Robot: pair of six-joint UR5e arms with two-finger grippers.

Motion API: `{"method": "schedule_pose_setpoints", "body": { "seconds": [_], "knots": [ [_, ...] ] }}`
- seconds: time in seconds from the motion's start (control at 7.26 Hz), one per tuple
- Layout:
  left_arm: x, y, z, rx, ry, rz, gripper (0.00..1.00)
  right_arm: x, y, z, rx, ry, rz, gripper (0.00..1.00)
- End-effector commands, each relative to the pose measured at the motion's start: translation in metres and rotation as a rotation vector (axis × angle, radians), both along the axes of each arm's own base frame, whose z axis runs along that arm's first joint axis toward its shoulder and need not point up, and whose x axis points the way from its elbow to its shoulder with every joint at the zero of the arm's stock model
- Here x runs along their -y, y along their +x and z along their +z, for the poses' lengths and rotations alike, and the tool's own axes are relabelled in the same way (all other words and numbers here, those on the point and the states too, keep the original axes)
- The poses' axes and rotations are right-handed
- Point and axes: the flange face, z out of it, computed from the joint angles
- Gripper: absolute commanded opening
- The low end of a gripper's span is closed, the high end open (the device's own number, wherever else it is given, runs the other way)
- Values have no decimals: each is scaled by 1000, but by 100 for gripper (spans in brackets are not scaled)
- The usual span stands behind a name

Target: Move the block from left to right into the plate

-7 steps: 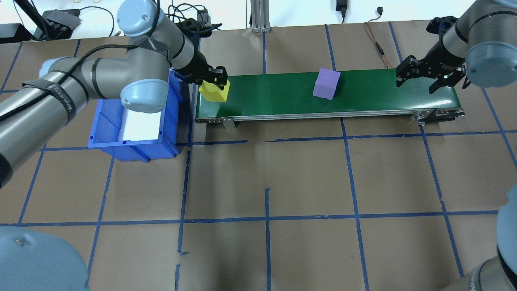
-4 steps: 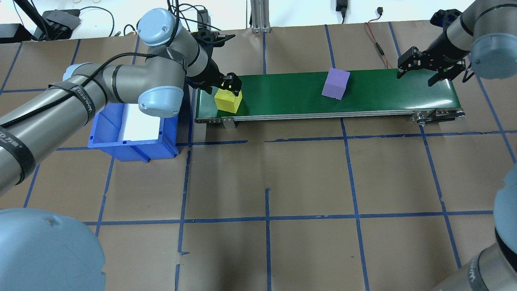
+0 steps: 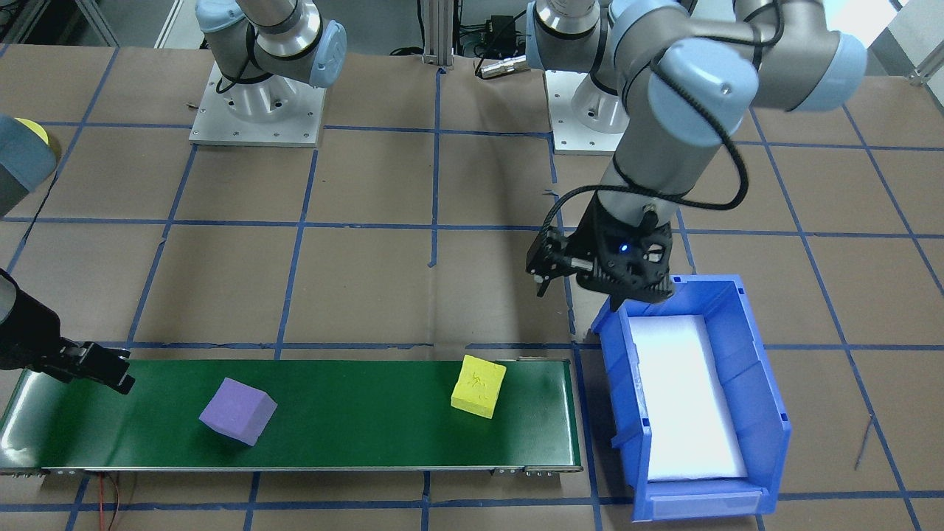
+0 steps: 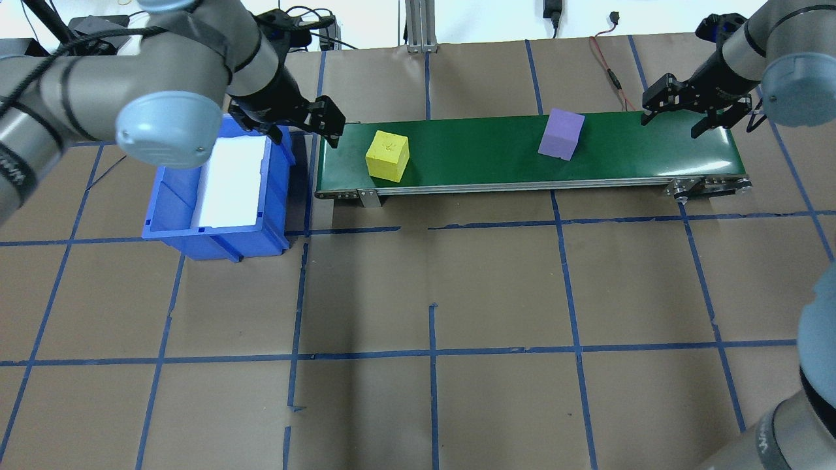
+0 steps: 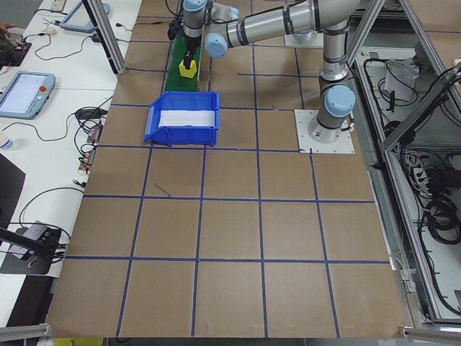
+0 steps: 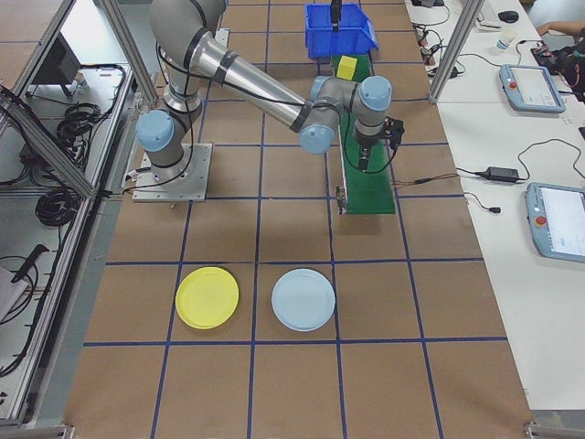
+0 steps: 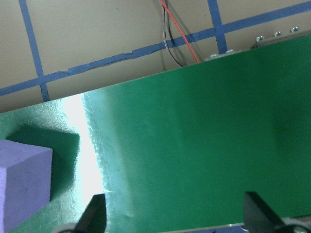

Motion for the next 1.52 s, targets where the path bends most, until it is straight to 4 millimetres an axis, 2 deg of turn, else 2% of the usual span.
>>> {"method": "schedule_pose_setpoints", "body": {
  "seconds": [0.0,0.14,0.28,0.69,0.96,1.24,1.38],
  "knots": [
    [-63,50,66,31,97,93,100,1,0,4,0,-4,-13,100],
    [-84,65,79,85,150,115,100,1,0,4,1,-4,-16,100],
    [-90,63,87,80,140,114,100,1,0,5,1,-5,-21,100],
    [-95,63,89,81,147,115,100,1,1,7,2,-14,-26,100],
    [-100,61,85,80,176,110,100,7,4,1,44,-20,-42,100],
    [-102,63,84,83,182,108,100,8,7,0,60,3,-153,100],
    [-102,64,84,83,182,108,100,11,15,-8,70,26,-200,100]
  ]
}}
